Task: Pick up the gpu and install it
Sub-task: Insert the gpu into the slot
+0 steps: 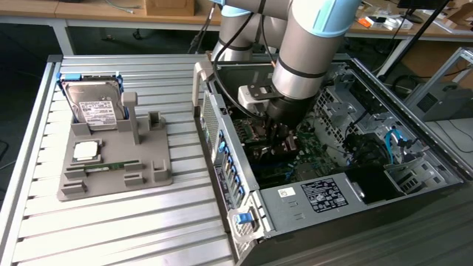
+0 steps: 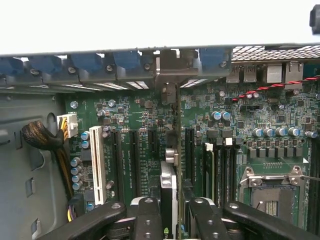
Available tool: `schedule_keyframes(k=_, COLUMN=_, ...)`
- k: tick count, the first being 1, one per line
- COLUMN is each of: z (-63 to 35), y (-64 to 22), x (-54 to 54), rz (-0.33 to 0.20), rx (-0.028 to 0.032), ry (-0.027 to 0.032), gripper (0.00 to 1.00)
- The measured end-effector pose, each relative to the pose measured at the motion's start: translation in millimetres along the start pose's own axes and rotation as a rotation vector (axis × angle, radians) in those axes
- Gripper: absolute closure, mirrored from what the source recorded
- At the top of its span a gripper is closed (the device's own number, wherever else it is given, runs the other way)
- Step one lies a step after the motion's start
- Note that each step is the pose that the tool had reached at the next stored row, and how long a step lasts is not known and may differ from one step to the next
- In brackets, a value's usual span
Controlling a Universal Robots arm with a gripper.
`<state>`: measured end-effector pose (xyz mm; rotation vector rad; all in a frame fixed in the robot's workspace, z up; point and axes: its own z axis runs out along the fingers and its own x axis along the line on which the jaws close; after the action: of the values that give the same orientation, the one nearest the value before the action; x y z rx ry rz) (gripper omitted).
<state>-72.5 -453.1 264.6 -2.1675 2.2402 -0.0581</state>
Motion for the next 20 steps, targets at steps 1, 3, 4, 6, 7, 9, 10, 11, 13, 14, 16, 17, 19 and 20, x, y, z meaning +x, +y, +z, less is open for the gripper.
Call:
schedule_keyframes(k=1, z=0.1, y=0.1, x=0.0, rz=0.000, rx=0.0000, ry=0.0003, gripper=0.73)
schedule_keyframes(k=3, z=0.3, y=0.1, x=-0.2, rz=0.000, rx=0.0001, ry=0.0003, gripper=0.73)
schedule_keyframes(k=4, z=0.4, y=0.1, x=-0.6, rz=0.000, rx=0.0001, ry=0.0002, gripper=0.73)
schedule_keyframes(k=6, z=0.9, y=0.2, x=-0.8, rz=0.000, rx=0.0001, ry=0.0004, gripper=0.73)
schedule_keyframes(k=7, z=1.2, y=0.2, x=-0.9, rz=0.000, rx=0.0000, ry=0.0004, gripper=0.73)
schedule_keyframes(k=9, z=1.7, y=0.2, x=-0.9, rz=0.000, rx=-0.0001, ry=0.0006, gripper=0.73)
schedule_keyframes(k=10, z=1.9, y=0.3, x=-1.0, rz=0.000, rx=-0.0002, ry=0.0008, gripper=0.73)
schedule_keyframes(k=11, z=2.1, y=0.3, x=-1.1, rz=0.000, rx=-0.0002, ry=0.0007, gripper=0.73)
schedule_keyframes(k=13, z=2.4, y=0.3, x=-1.5, rz=0.000, rx=0.0001, ry=0.0004, gripper=0.73)
schedule_keyframes(k=14, z=2.4, y=0.3, x=-1.6, rz=0.000, rx=0.0001, ry=0.0005, gripper=0.73)
schedule_keyframes(k=16, z=2.4, y=0.3, x=-1.7, rz=0.000, rx=0.0001, ry=0.0005, gripper=0.73)
schedule_keyframes(k=17, z=2.4, y=0.3, x=-1.8, rz=-0.001, rx=0.0001, ry=0.0005, gripper=0.73)
schedule_keyframes(k=19, z=2.4, y=0.3, x=-1.8, rz=-0.002, rx=0.0000, ry=-0.0006, gripper=0.73)
schedule_keyframes(k=20, z=2.6, y=0.3, x=-1.9, rz=-0.002, rx=0.0002, ry=-0.0025, gripper=0.73)
